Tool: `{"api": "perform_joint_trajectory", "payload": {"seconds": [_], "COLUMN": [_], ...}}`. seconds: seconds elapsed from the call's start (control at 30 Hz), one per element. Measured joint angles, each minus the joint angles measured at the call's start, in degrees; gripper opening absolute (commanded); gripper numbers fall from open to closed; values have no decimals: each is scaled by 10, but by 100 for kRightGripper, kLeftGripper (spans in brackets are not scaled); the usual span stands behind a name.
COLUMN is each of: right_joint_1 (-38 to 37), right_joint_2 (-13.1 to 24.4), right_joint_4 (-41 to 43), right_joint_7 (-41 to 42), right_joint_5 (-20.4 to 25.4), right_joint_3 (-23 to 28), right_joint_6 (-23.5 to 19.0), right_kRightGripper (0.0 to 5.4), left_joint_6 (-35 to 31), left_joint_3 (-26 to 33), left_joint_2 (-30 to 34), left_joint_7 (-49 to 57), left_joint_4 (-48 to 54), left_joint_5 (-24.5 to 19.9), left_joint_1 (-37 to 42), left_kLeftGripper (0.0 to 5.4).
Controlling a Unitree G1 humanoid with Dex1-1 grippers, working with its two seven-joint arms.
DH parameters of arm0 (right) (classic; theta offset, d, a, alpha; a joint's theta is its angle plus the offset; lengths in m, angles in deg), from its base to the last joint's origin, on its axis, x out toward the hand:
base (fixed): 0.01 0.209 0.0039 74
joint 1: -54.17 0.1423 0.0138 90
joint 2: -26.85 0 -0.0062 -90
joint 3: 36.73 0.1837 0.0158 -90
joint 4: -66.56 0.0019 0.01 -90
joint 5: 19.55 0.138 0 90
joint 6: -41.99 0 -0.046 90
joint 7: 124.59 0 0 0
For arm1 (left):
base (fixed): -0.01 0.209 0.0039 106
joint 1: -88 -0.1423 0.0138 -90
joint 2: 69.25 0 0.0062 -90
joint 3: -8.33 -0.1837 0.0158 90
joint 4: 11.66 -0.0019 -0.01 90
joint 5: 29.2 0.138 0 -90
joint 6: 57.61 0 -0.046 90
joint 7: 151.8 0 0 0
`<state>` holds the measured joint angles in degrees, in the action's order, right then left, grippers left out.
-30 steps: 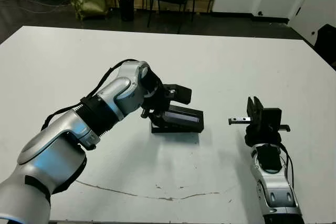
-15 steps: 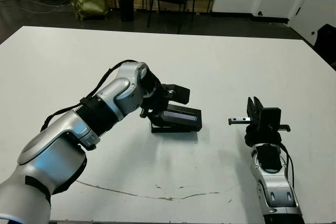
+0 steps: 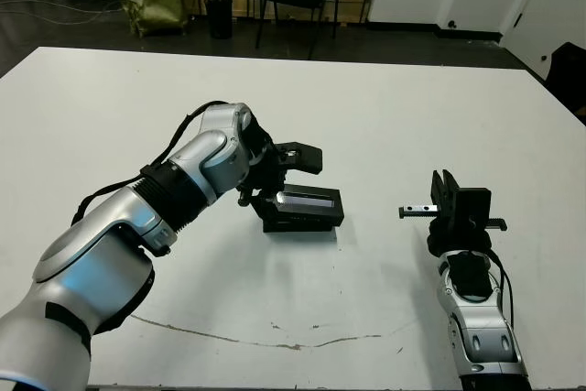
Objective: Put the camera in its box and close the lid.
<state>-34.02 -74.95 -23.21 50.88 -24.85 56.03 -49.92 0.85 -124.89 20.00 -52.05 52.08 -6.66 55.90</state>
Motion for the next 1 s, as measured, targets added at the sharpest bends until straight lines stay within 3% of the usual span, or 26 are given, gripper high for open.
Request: {"api": "perform_joint_trajectory", "payload": {"seconds": [0.63,1.0], "right_joint_1": [0,-1], "right_joint_2": [0,0], "right_joint_4": [11,15], "right_joint_7": [0,0], "right_joint_5": [-1,0], "right_joint_3": [-1,-1], "right_joint_6": [-16,-17], "right_kRightGripper": [0,0], "left_joint_6": [-8,40], "left_joint_3": [-1,1], "left_joint_2": [3,8], "left_joint_7": [-11,-23], "left_joint_4": [-12,-39], "left_joint_5": [-4,-7], "left_joint_1": [3,7], "left_kLeftGripper": [242,242]}}
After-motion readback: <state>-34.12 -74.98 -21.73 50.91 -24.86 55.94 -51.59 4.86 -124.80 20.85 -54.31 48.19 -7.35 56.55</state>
